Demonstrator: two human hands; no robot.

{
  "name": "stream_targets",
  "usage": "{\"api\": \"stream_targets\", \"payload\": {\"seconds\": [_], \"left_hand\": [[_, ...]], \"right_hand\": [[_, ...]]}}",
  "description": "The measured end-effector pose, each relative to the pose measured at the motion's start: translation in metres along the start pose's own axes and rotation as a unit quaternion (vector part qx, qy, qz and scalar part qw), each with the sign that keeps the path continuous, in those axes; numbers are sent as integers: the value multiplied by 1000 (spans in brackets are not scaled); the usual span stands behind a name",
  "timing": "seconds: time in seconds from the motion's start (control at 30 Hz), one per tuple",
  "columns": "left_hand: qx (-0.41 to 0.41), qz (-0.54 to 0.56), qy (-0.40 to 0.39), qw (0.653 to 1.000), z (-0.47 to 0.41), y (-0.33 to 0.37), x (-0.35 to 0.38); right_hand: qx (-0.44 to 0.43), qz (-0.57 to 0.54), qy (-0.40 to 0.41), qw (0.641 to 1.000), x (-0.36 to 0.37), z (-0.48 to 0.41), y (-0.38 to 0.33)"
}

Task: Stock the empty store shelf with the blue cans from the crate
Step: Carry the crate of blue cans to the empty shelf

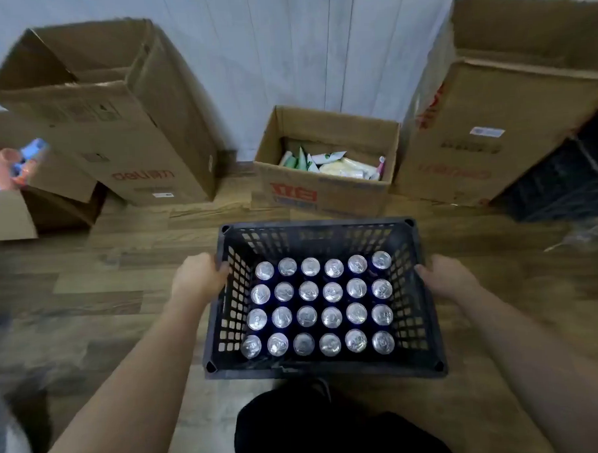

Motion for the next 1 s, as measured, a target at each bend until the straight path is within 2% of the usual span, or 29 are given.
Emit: {"api": "stream_targets", "payload": {"seconds": [0.07,0.17,0.2,0.27,0.33,0.4,0.47,0.57,0.67,1.0], "left_hand": [[-58,-30,-1,998,-14,-16,31],[-100,-37,-12,994,-31,-37,79],[-106,-9,-17,994,-35,-42,89],[-135,121,-40,983,-51,-56,106],[-177,291,-99,935,-62,-67,124],[-185,440,-177,861,-60,-63,136],[-163,502,-231,817,-54,-55,140],[-142,530,-277,789,-53,-52,143],[-153,538,-304,771,-58,-56,146],[-136,515,-357,767,-65,-49,154]], "right_hand": [[43,-49,13,998,25,-11,16],[67,-162,45,983,54,-31,31],[78,-206,58,974,60,-33,34],[85,-292,72,950,71,-40,41],[91,-383,60,917,78,-42,47],[91,-446,35,890,81,-40,49],[90,-492,12,866,86,-39,50],[95,-542,1,835,96,-43,51],[91,-556,-6,826,103,-46,49],[78,-592,-58,800,110,-55,52]]}}
Point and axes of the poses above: each hand's wrist, its own z-axis away from the middle knuckle, its own x-axis out of the palm, y = z × x, the point moved 6 cm from there along -z, towards the middle knuckle, and after that the axes turned 12 degrees about -x, right-handed, at the moved point
